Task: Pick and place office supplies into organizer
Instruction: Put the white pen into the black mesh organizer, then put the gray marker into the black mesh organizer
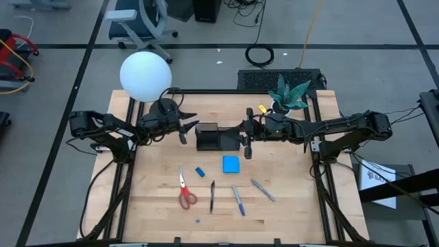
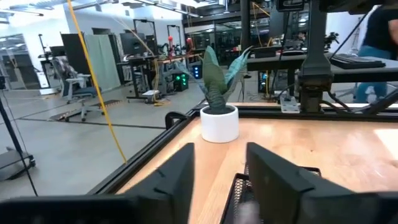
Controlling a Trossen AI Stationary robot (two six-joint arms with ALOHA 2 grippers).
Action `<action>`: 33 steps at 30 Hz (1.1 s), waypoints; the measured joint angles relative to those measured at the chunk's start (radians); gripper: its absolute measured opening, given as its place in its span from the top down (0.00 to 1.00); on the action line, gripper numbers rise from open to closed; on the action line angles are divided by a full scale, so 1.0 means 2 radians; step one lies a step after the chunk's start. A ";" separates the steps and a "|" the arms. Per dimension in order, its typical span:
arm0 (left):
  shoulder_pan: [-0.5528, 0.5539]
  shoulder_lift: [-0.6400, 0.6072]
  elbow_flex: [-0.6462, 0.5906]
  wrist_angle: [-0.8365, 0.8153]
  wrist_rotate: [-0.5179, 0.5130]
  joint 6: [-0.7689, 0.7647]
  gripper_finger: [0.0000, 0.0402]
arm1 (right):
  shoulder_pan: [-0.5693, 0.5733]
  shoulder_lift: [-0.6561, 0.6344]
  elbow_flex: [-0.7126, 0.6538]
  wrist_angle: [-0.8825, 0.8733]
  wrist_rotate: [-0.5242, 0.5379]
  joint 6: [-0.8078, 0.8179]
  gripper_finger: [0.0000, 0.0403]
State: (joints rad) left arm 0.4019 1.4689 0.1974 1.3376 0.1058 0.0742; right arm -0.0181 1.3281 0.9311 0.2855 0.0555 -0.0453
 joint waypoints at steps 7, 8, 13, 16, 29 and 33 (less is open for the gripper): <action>0.000 0.000 0.000 0.001 -0.001 -0.003 0.45 | 0.000 0.000 0.000 0.000 0.000 0.000 0.82; 0.000 0.000 0.000 0.002 -0.001 -0.003 0.45 | 0.000 0.000 0.000 0.000 0.000 0.000 0.82; 0.000 -0.003 0.000 0.006 -0.001 -0.003 0.44 | 0.000 0.000 0.000 0.000 0.000 0.000 0.82; 0.000 -0.007 0.000 0.007 -0.001 -0.009 0.44 | 0.000 0.000 0.000 -0.002 0.000 0.000 0.82; -0.025 -0.057 0.000 -0.008 0.000 -0.016 0.43 | 0.000 0.000 0.000 -0.005 0.000 -0.002 0.82; -0.033 -0.083 0.009 -0.051 0.000 -0.017 0.43 | 0.000 0.000 0.000 -0.008 -0.002 -0.002 0.82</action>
State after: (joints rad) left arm 0.3368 1.3035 0.2148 1.2356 0.1054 0.0406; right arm -0.0181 1.3281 0.9313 0.2694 0.0524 -0.0494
